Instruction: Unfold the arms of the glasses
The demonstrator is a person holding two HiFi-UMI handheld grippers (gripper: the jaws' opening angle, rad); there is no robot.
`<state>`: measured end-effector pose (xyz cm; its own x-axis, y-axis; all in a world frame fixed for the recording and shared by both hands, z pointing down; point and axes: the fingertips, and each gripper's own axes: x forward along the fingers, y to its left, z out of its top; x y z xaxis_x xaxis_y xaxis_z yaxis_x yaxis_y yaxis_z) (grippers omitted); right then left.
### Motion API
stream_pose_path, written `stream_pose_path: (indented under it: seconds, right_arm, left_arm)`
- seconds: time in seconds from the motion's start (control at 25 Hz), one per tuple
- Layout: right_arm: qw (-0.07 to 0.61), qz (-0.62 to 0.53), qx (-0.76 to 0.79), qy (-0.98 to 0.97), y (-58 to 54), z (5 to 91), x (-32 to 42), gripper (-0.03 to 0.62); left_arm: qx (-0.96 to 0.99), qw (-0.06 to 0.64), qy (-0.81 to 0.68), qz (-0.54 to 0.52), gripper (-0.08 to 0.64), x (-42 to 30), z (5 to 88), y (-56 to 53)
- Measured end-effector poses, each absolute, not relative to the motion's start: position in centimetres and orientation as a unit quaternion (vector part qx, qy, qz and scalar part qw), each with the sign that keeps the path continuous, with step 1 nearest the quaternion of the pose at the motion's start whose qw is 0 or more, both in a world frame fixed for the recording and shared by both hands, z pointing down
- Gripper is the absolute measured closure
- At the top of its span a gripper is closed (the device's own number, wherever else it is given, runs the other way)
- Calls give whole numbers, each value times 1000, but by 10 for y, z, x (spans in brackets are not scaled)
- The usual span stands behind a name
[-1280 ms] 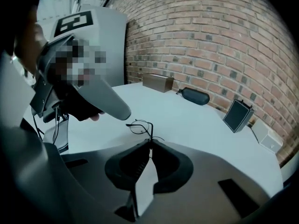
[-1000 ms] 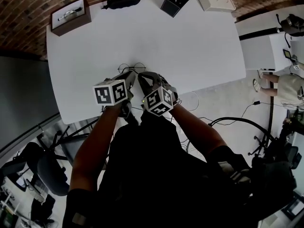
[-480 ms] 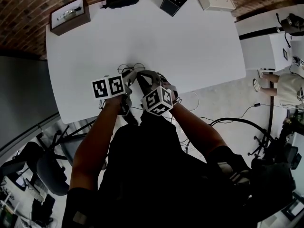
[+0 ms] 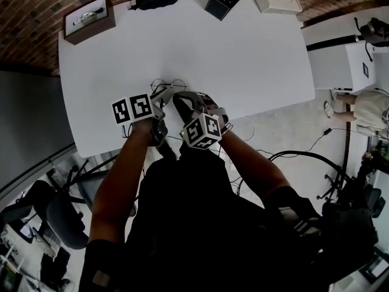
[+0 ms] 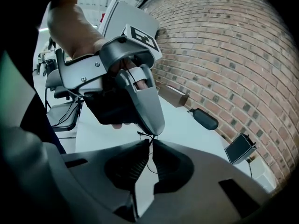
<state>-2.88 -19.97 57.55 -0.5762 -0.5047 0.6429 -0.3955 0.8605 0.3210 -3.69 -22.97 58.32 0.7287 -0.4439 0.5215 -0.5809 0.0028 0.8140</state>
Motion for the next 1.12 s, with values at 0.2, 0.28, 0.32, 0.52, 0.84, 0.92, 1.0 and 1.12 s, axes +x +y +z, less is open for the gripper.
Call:
stream_pose_path:
  seconds: [0.2, 0.28, 0.32, 0.52, 0.84, 0.92, 1.0, 1.12]
  right_arm:
    - [387, -78, 233, -889, -193, 579, -29, 568]
    - [388, -79, 226, -890, -189, 581, -30, 568]
    - [388, -80, 222, -891, -187, 582, -30, 568]
    - [400, -83, 210, -888, -180, 591, -27, 568]
    - [403, -36, 264, -875, -202, 594, -10, 568]
    - [409, -33, 287, -865, -218, 593, -10, 568]
    - [414, -36, 287, -863, -229, 593, -17, 568]
    - [428, -48, 262, -864, -239, 600, -33, 568]
  left_arm:
    - [699, 615, -361, 44, 516, -37, 583, -224]
    - [699, 616, -362, 40, 522, -38, 583, -220]
    - [697, 618, -362, 35, 527, -38, 583, -219]
    - [685, 628, -368, 10, 537, -46, 585, -214]
    - [681, 630, -372, -3, 537, -53, 587, -209]
    - [681, 631, -373, -5, 537, -53, 586, -208]
    - [679, 635, -368, -10, 537, -51, 585, -206]
    - [672, 645, -362, -24, 537, -53, 582, -206]
